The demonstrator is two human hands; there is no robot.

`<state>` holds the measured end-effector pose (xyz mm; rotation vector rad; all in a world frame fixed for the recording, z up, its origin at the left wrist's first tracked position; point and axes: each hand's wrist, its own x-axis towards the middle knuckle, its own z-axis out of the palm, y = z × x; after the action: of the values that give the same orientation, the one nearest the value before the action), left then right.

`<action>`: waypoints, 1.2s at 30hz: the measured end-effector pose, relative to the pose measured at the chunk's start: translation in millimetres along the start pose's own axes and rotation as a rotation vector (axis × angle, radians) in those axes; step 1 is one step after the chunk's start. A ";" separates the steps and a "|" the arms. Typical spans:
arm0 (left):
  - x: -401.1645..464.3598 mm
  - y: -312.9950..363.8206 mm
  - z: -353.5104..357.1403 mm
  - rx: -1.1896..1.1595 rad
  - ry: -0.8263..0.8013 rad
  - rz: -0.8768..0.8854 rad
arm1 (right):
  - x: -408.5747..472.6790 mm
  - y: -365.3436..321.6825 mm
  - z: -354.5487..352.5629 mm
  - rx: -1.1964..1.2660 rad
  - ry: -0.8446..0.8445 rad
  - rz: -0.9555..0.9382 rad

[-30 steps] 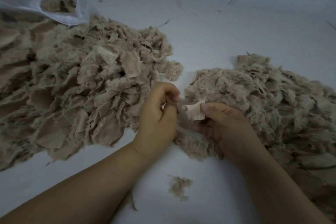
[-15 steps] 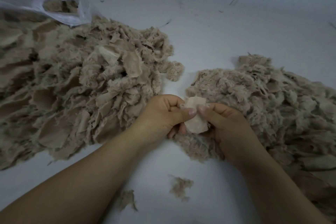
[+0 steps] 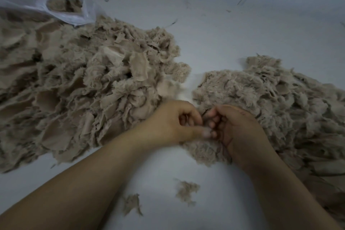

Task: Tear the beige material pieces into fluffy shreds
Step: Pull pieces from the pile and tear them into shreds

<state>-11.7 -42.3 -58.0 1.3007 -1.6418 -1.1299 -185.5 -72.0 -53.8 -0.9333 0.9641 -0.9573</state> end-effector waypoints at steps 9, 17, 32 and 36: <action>0.8 4.1 5.1 -0.311 0.245 -0.008 | -1.8 2.9 0.3 -0.052 -0.057 -0.028; 0.5 -2.0 16.5 -0.320 0.225 -0.020 | -1.7 5.3 -4.3 -0.153 -0.080 -0.049; -1.1 -5.7 22.4 -0.235 0.244 0.037 | -3.5 4.8 -1.4 -0.224 -0.121 -0.077; 0.3 -2.9 20.9 -0.310 0.266 -0.029 | -0.1 7.1 -1.7 -0.183 -0.013 -0.049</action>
<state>-30.1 -39.0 -67.7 1.2151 -1.2050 -1.1227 -185.6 -70.1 -60.9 -1.1198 1.0348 -0.9135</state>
